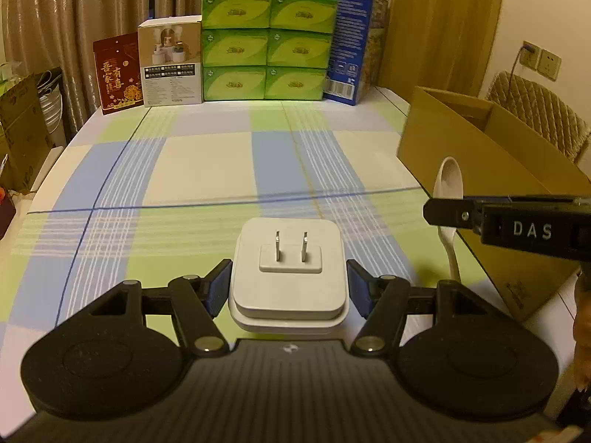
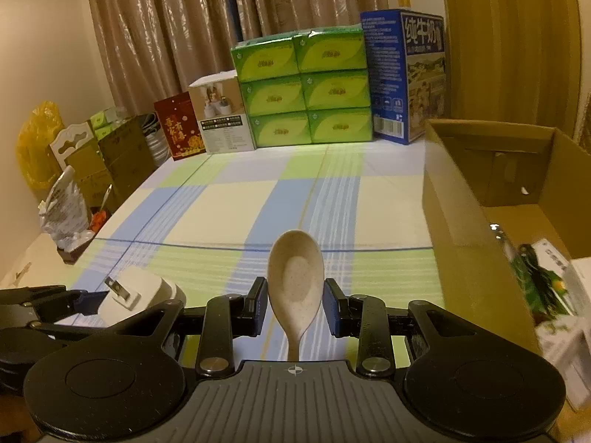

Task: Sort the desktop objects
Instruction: 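Lift and carry the white plug and spoon over the cardboard box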

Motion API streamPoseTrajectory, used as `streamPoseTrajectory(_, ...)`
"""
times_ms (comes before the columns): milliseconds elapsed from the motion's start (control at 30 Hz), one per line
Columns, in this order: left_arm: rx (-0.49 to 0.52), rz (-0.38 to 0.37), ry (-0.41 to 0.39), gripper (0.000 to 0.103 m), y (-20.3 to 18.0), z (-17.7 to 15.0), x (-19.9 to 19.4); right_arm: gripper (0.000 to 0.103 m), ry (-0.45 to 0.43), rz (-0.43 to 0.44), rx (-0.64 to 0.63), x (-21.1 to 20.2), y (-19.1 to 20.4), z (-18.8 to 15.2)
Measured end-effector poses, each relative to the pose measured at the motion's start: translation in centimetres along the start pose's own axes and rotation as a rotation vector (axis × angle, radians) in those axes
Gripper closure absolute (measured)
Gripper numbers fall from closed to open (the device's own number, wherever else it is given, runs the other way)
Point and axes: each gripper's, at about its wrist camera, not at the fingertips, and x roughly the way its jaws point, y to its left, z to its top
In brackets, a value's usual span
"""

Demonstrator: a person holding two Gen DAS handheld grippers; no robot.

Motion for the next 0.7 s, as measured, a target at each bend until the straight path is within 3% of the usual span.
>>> streamPoseTrajectory(700, -0.011, -0.017, -0.051, 0.043, -6.4, -0.4, -8.3, 0.074, -0.093, -0.012, 0.011, -10.5, 0.3, -0.9)
